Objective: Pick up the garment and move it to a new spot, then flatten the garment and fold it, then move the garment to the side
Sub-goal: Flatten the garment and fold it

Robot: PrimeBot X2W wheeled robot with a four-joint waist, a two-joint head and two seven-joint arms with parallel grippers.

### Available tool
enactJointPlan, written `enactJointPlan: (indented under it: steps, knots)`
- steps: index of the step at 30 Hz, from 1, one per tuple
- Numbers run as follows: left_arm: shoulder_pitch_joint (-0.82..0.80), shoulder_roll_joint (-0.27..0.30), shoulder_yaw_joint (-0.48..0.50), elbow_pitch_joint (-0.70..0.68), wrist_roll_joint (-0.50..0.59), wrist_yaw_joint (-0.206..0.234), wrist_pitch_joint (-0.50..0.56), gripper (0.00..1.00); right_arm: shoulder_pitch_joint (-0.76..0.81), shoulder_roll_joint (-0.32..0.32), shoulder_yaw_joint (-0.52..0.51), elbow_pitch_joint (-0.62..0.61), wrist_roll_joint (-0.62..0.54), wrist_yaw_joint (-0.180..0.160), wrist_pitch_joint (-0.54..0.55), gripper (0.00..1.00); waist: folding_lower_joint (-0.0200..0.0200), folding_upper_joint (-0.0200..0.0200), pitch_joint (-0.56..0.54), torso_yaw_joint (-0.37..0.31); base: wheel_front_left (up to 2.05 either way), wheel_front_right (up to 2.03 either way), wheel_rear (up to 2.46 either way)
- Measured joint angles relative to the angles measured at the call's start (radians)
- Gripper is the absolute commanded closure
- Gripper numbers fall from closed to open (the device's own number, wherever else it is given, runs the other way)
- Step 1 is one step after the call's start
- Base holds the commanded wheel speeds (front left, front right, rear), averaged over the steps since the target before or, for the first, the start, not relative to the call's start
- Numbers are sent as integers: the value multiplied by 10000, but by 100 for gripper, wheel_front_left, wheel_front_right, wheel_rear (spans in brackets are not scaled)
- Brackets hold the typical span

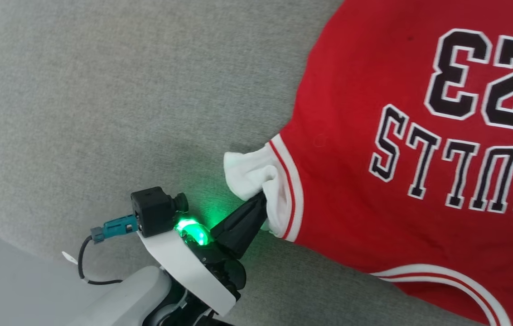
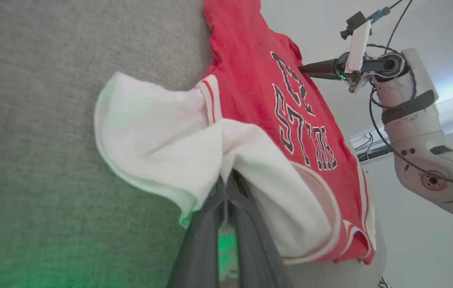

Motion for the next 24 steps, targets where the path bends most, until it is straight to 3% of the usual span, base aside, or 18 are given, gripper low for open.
enactJointPlan:
  steps: [4, 5, 6, 18, 24]
  knots:
    - [72, -52, 109, -169, 265, -2, 0, 100, -550, 8, 341, 518, 138, -2, 347, 0, 0, 1, 170, 192, 0, 0, 0]
    - [86, -52, 132, -215, 334, -2, 0, 100, -660, -48, 535, 537, 178, -2, 447, 58, 0, 0, 191, 204, 0, 0, 0]
    - [119, -59, 163, -261, 353, 0, 0, 100, -719, -104, 727, 520, 217, -2, 456, 100, 0, 0, 199, 204, 0, 0, 0]
    - [482, 190, 711, -104, 635, 2, 2, 100, -576, -186, 2006, 757, 972, 0, -1035, 100, 0, 0, -452, -209, 0, 0, 0]
    - [959, 614, 1007, 63, 568, 6, 4, 100, 515, -667, 2592, -171, 1939, 0, -1689, 100, 0, 0, -1224, -735, 0, 0, 0]
